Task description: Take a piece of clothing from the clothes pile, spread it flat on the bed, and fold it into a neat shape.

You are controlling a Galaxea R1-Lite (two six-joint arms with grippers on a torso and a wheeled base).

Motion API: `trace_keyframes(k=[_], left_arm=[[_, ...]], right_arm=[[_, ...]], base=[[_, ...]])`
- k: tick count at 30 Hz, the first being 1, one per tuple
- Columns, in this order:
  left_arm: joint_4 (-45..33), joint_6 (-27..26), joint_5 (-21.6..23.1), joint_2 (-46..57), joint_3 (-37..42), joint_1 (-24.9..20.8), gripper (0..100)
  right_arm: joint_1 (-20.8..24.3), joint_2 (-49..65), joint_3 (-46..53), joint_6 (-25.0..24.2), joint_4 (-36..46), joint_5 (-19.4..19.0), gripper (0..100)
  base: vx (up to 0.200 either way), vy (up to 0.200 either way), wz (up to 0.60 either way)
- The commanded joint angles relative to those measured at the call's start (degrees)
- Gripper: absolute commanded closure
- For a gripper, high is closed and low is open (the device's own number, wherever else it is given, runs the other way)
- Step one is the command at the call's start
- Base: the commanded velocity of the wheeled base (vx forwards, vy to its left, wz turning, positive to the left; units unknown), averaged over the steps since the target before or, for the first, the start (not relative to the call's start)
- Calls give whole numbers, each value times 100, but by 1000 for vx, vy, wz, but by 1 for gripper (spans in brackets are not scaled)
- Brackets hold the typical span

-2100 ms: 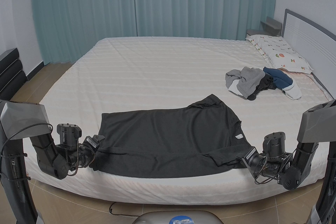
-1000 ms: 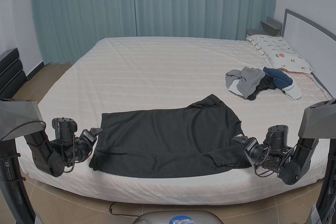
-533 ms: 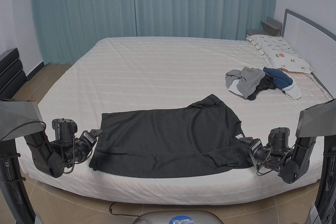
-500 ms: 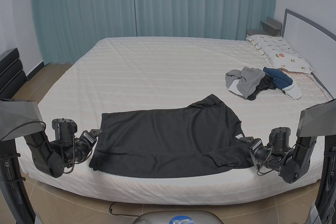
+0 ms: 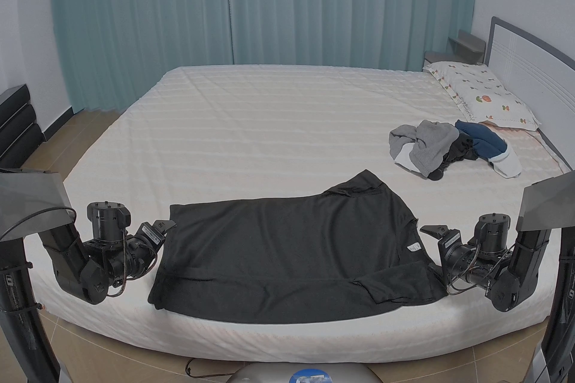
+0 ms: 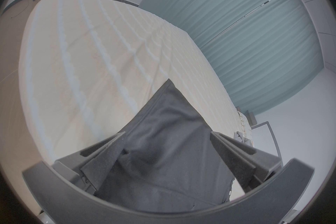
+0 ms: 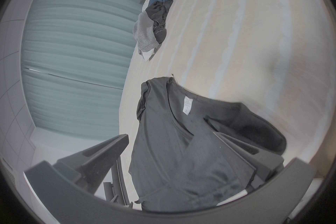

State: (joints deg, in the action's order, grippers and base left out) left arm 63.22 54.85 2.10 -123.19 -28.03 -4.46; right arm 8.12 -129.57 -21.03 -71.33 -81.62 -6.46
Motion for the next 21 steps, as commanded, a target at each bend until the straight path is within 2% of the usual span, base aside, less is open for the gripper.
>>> trace_keyframes(k=[1, 4, 9, 11, 13, 16, 21], left_arm=[[-38, -27, 36, 137, 34, -2, 0], [-231, -44, 107, 365, 78, -2, 0], [-627, 149, 485, 1042, 183, -20, 0], [-679, 413, 740, 1332, 289, -195, 0], [-715, 448, 836, 1394, 430, -318, 0], [-750, 387, 871, 1350, 597, -635, 0], [-1005, -62, 836, 1033, 746, -881, 0]], right_arm=[[23, -33, 20, 5, -3, 4, 0], [32, -33, 37, 14, -3, 4, 0], [32, -33, 55, 22, -3, 4, 0], [32, -33, 55, 22, -3, -4, 0], [41, -42, 55, 22, -3, -4, 0], [41, -42, 55, 31, -3, -4, 0], [41, -42, 55, 40, -3, -4, 0]], base=[[0, 0, 0], [0, 0, 0], [0, 0, 0], [0, 0, 0], [0, 0, 0], [0, 0, 0], [0, 0, 0]])
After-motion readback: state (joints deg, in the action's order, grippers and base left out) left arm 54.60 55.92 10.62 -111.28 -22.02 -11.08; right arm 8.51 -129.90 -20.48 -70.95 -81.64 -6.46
